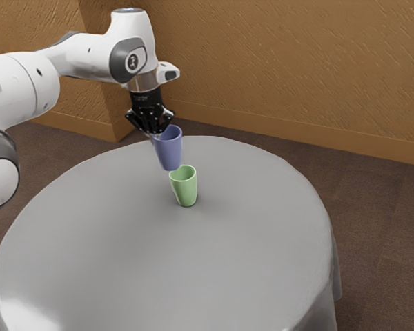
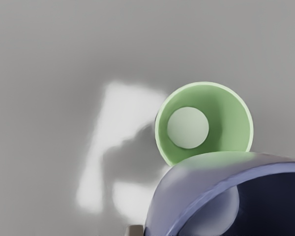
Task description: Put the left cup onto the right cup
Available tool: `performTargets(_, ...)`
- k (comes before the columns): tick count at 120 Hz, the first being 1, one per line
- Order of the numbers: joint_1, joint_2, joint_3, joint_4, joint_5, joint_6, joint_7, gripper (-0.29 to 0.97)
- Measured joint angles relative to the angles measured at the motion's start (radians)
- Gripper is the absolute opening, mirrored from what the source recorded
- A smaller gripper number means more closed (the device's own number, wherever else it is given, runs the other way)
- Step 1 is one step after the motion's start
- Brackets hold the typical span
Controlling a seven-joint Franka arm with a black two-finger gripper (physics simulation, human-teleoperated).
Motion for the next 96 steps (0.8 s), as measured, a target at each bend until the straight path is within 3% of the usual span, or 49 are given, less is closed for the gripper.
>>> performTargets(96,0.003,0.094,-0.004,0.1,-0.004,0.002,0.001,-0.11)
